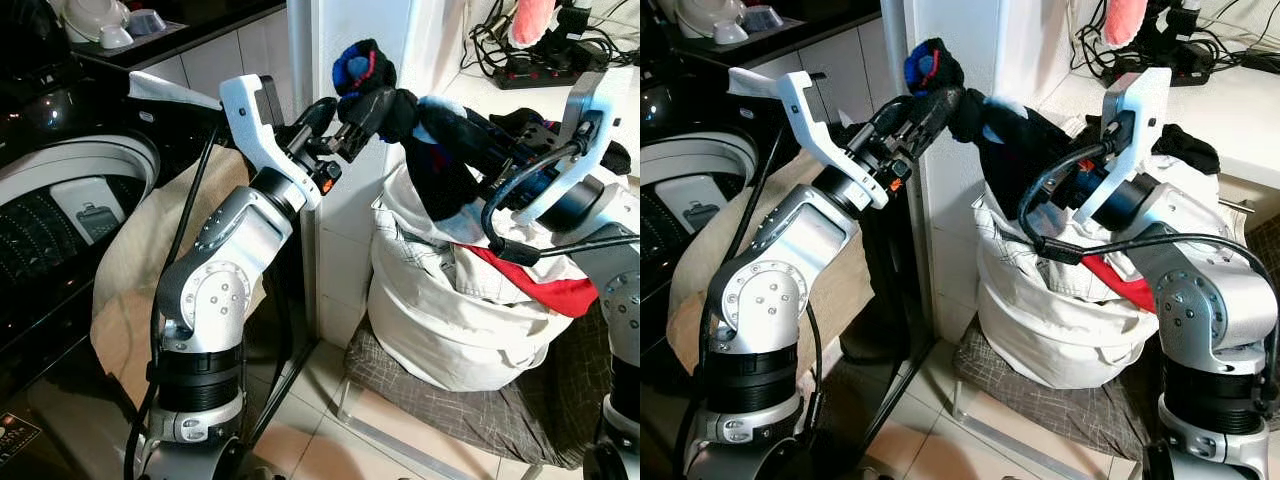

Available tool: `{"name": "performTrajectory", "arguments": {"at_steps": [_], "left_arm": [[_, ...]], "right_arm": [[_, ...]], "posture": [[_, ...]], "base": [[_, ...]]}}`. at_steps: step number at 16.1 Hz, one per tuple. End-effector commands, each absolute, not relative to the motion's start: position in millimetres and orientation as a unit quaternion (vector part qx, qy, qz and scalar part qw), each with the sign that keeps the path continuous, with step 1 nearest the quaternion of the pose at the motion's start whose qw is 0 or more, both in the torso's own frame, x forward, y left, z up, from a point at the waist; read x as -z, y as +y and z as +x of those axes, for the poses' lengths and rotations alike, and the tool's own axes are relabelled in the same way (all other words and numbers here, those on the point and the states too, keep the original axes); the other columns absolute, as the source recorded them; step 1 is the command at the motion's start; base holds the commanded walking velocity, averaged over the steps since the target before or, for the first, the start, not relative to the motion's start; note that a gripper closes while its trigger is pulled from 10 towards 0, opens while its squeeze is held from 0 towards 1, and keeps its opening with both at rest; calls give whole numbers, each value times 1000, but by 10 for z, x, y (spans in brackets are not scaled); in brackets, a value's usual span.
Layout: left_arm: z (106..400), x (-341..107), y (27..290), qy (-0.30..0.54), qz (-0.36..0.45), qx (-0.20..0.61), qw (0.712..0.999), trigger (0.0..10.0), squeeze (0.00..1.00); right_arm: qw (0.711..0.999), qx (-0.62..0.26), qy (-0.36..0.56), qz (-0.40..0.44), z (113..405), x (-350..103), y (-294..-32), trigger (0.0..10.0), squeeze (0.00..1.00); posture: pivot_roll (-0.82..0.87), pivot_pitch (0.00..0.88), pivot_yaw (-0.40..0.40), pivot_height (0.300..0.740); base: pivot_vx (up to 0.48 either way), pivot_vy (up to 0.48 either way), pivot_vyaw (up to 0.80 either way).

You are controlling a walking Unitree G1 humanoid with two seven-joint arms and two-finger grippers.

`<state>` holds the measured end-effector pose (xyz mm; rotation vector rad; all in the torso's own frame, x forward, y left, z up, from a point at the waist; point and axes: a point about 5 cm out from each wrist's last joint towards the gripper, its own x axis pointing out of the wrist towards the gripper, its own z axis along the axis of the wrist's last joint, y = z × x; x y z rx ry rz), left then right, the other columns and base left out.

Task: Clothes washing

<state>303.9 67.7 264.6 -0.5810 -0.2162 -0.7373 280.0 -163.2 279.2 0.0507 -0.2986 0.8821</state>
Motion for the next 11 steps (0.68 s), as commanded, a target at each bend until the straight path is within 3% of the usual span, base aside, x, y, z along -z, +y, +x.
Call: {"name": "performTrajectory", "arguments": {"at_steps": [1, 11], "left_arm": [[3022, -2708, 655, -116, -277, 366, 881, 0, 0], [3012, -2719, 663, -122, -295, 371, 872, 0, 0]], "right_arm": [[888, -432, -153, 18, 2774, -2849, -1612, 0, 0], [888, -435, -150, 12, 2770, -2849, -1609, 0, 0]], "posture": [[-84, 0, 47, 740], [-87, 0, 47, 740]], "base": [[0, 0, 0], [0, 0, 0]]}}
